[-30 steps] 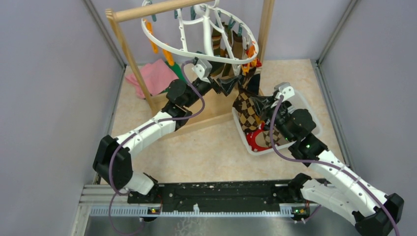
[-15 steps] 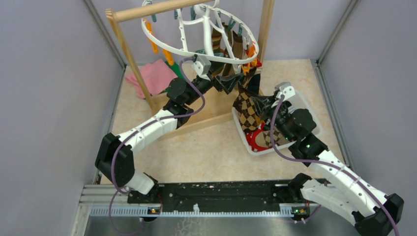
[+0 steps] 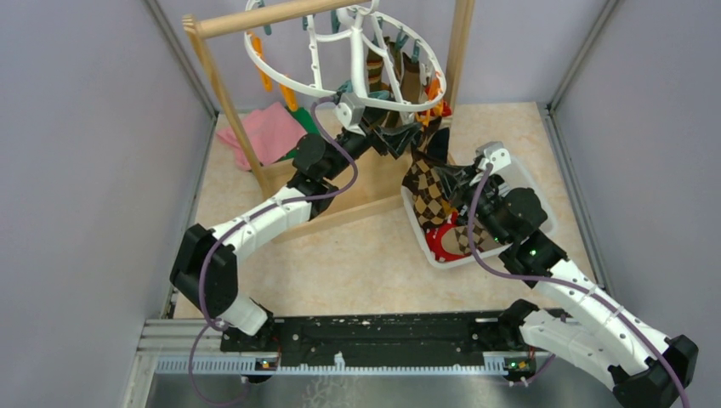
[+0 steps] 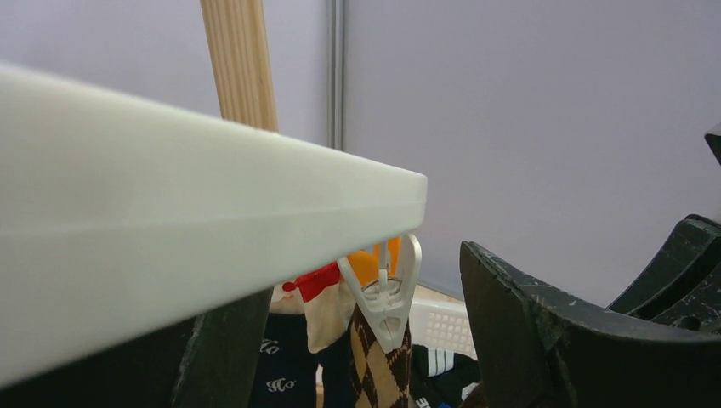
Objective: Clip the socks to the hanger
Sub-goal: Open the clamp at the hanger.
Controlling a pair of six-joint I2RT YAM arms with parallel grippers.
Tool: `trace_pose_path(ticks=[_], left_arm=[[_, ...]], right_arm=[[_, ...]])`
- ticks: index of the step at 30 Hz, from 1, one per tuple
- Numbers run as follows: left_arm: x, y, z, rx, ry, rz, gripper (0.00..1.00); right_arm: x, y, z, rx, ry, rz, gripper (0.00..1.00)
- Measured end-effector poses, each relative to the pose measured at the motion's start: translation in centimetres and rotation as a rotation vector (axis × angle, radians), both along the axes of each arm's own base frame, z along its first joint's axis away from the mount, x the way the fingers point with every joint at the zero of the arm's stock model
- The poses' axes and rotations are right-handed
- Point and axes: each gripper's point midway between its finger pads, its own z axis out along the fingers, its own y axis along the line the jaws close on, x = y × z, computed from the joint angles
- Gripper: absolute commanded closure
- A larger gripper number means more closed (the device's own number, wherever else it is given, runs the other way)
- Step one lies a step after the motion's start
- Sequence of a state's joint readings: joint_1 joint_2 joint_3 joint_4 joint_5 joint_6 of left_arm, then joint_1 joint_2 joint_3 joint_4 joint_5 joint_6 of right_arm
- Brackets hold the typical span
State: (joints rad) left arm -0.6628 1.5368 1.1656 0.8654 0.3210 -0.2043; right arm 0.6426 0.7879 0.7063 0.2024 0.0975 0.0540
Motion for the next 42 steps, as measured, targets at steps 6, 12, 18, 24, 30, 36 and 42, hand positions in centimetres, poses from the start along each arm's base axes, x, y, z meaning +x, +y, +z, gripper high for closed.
trace_pose_path(ticks=[6, 12, 18, 24, 30, 36, 42], left_arm=[[0.1, 0.0, 0.4, -0.024, -0.004, -0.001, 0.20], [0.0, 0.1, 0.7, -0.040, -0.010, -0.005, 0.27], [-0.2, 0.1, 0.9, -0.050, -0.014, -0.012, 0.39], [-0.4, 0.1, 1.1, -0.055, -0.015, -0.020, 0.52], [-0.5, 0.0, 1.1, -0.063, -0.007, -0.031, 0.63], [-0.5, 0.1, 1.5, -0.072, -0.016, -0.030, 0.72], [-0.6, 0.2, 1.7, -0.085, -0.016, -0.036, 0.76]], right_arm=[[0.0, 0.0, 0.0, 0.000, 0.000, 0.003, 1.00], [0.0, 0.0, 0.0, 0.000, 0.000, 0.006, 1.00], [0.0, 0.1, 0.0, 0.001, 0.000, 0.009, 1.00], [-0.1, 0.1, 0.0, 0.001, 0.001, 0.013, 1.00], [-0.1, 0.5, -0.2, 0.002, 0.008, 0.029, 1.00], [-0.3, 1.0, 0.0, 0.014, 0.005, 0.057, 1.00], [0.0, 1.5, -0.1, 0.026, 0.012, 0.073, 1.00]])
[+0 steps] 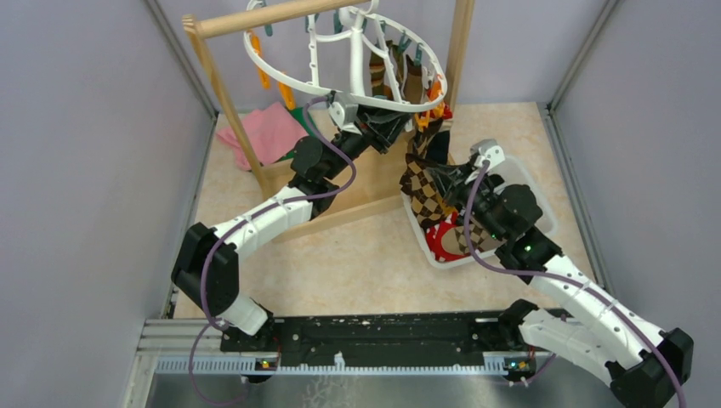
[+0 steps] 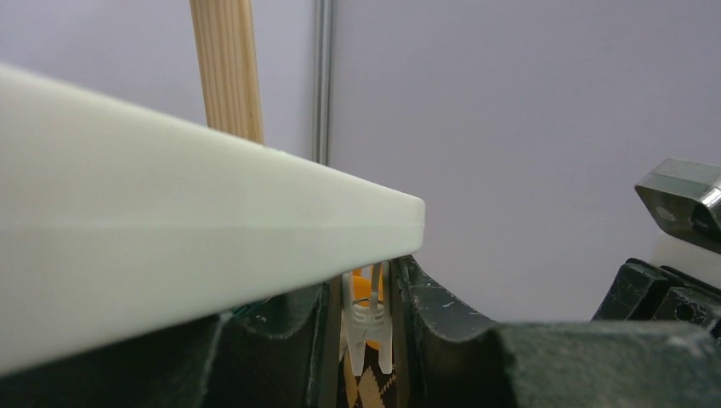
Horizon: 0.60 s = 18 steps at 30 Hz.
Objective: Clip the socks to the hanger
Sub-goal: Open the clamp at the hanger, then clamp the sock onto the hanger.
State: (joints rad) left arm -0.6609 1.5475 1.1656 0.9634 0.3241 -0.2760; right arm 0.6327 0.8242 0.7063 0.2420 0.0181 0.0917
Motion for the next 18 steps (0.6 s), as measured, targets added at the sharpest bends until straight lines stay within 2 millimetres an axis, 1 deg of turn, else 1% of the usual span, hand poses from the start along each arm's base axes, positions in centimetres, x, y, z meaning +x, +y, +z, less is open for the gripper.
trace_pose_path(ticks=[4, 9, 14, 18], left_arm=[[0.0, 0.0, 0.0, -0.006, 0.006, -0.002, 0.76], [0.0, 0.0, 0.1, -0.012, 0.016, -0.009, 0.77], [-0.3, 0.0, 0.3, -0.028, 0.022, -0.024, 0.77], [-0.5, 0.0, 0.6, -0.041, 0.024, -0.038, 0.77]], right_arm=[[0.2, 0.6, -0.6, 0.000, 0.024, 0.017, 1.00], [0.4, 2.0, -1.2, 0.010, 0.064, 0.071, 1.00], [0.4, 3.1, -0.8, 0.041, 0.076, 0.116, 1.00], [0.8, 3.3, 0.4, 0.076, 0.062, 0.130, 1.00]])
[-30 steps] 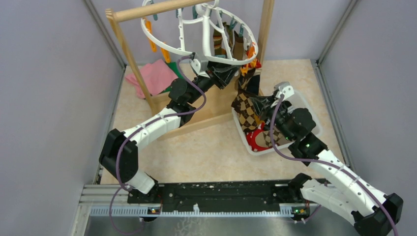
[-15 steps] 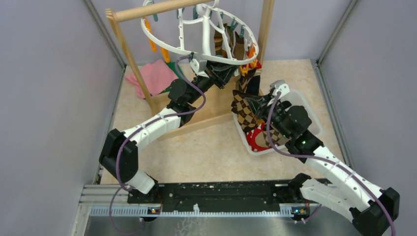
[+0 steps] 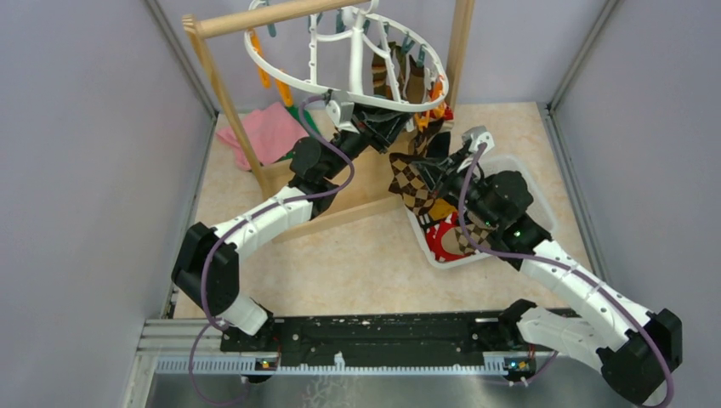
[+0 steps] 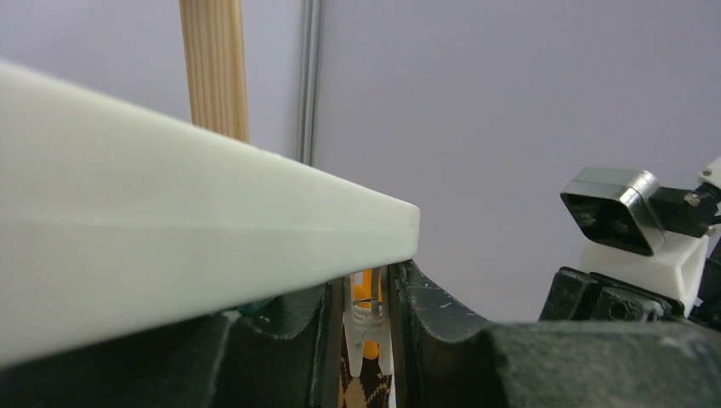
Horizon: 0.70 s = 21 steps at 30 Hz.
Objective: Clip the socks to the hanger
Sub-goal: Clamp the sock onto the hanger.
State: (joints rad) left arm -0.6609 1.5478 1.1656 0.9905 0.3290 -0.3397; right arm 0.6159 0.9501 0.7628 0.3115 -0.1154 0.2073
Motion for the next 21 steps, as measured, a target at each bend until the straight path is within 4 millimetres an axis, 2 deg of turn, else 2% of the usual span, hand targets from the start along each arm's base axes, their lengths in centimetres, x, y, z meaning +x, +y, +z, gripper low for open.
trace_pose_path(ticks=[4, 11, 21], left_arm=[[0.0, -0.2, -0.1, -0.007, -0.002, -0.013, 0.77], [0.0, -0.5, -0.5, -0.011, 0.009, -0.039, 0.77], [-0.2, -0.4, -0.4, -0.022, 0.016, -0.070, 0.77]], right_arm=[[0.9, -0.5, 1.3, 0.058, -0.012, -0.004, 1.00], [2.6, -0.9, 1.5, 0.135, 0.018, 0.011, 1.00], [2.7, -0.6, 2.7, 0.210, 0.015, 0.066, 1.00]])
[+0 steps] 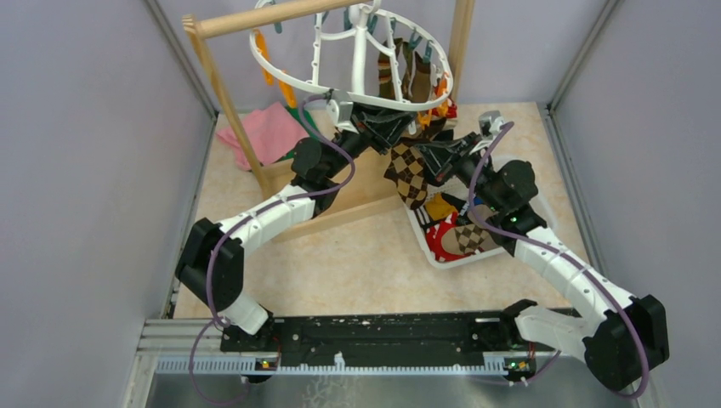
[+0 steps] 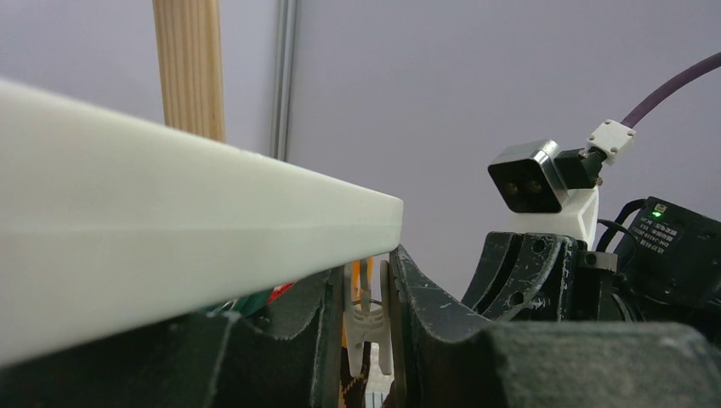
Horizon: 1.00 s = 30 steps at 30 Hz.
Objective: Clip the socks to the hanger
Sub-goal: Clamp the sock onto the hanger.
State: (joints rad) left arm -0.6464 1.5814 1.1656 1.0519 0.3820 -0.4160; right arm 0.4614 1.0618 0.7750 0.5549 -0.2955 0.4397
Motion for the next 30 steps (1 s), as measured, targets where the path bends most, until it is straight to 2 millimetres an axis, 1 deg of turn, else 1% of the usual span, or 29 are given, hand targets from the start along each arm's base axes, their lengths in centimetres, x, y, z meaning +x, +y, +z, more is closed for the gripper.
trace_pose_path(ticks=[8, 18, 30], left_arm=[[-0.1, 0.1, 0.0, -0.003, 0.007, -0.020, 0.77], [-0.4, 0.2, 0.2, -0.017, 0.005, -0.046, 0.77], [-0.2, 0.3, 0.0, -0.020, 0.015, -0.063, 0.77]], right_arm=[[-0.1, 0.0, 0.6, 0.042, 0.008, 0.008, 1.00], [0.6, 0.3, -0.4, 0.038, 0.052, 0.008, 1.00], [0.9, 0.4, 0.1, 0.053, 0.067, 0.005, 1.00]])
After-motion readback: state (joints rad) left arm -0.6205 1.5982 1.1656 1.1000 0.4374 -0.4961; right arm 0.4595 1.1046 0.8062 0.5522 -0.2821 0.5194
